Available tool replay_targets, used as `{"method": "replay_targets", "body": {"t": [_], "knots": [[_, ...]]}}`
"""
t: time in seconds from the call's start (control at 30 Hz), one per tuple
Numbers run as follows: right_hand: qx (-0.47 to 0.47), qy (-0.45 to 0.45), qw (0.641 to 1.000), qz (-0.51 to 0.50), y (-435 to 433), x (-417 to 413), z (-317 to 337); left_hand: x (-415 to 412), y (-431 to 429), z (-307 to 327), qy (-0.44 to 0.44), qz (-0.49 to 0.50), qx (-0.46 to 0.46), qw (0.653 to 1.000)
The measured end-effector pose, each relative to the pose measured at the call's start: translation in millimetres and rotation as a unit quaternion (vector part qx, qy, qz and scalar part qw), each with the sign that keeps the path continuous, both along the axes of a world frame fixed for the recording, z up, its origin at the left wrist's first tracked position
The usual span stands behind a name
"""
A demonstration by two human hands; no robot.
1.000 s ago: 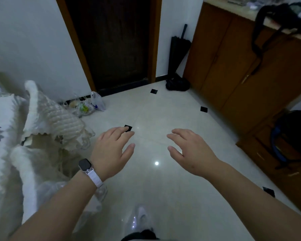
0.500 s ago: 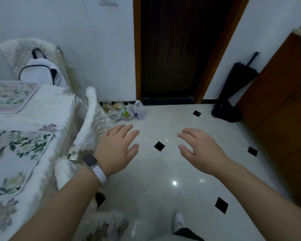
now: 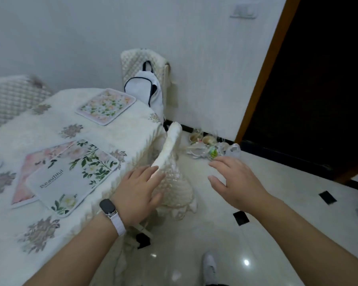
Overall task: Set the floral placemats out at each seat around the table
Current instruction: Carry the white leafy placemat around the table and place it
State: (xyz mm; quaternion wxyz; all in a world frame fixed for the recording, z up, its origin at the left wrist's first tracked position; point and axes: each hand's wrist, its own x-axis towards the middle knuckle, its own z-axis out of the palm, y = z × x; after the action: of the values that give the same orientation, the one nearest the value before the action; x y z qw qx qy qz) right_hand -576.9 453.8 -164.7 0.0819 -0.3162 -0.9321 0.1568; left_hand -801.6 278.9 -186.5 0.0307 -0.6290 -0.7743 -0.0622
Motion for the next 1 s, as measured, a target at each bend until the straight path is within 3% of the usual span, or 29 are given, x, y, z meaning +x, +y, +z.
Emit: {"method": "replay_targets", "body": {"t": [0.17,0.43,1.0], "knots": [[-0.002,0.024,0.993,0.119,60,-73,9,-20,25,9,0.003,0.106,-0.010,0.994],[-0.026,0.032,0.963,0.267,65,-177,-4,-68,-27,11,0.011,0.268,0.000,0.963],[-0.030,-0.019,0.932,0.360,1,-358,-33,-208,-159,-56,-0.088,0.447,0.023,0.890]]}}
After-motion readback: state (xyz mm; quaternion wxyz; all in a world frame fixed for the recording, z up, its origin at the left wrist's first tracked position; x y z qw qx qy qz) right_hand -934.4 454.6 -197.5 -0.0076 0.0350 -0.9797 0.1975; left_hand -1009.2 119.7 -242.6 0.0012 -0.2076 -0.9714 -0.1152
